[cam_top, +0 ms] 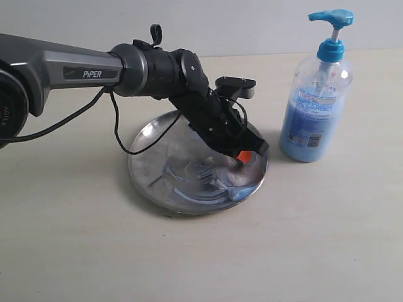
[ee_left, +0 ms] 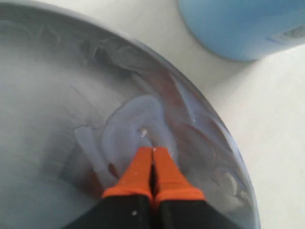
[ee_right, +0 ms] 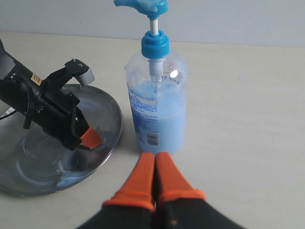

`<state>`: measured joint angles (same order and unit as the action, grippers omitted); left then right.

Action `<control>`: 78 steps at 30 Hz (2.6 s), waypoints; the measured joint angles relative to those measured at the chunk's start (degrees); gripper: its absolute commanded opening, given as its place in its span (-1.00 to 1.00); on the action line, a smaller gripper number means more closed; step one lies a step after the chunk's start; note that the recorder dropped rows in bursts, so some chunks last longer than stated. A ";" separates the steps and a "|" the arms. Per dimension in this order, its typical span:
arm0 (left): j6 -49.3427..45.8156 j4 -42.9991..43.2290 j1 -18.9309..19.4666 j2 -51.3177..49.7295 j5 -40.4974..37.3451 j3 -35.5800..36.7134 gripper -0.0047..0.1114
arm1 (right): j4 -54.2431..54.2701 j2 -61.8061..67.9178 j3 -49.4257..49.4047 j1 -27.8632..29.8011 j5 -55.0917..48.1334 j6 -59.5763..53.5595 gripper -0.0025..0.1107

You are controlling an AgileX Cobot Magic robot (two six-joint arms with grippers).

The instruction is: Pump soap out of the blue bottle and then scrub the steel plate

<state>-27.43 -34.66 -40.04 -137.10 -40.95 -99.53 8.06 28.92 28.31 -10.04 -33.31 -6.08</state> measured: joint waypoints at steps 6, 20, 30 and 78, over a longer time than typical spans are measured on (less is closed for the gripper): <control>-1.48 -3.94 0.00 -0.21 2.54 0.23 -0.92 | 0.00 0.00 0.00 0.00 0.00 -0.13 -0.96; -1.39 -2.70 1.38 -0.62 7.82 0.34 -0.92 | 0.26 0.00 0.00 0.00 0.00 -0.28 -0.96; -1.01 -0.55 2.77 -0.28 1.00 0.12 -0.92 | 1.27 0.00 0.00 0.00 0.00 -1.15 -0.96; -2.36 -7.52 1.59 -0.40 -1.42 0.25 -0.92 | 1.40 0.00 0.00 0.00 -0.11 -1.37 -0.96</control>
<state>-29.79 -42.18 -38.45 -137.50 -42.37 -99.28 9.46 28.92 28.31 -10.04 -33.42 -7.45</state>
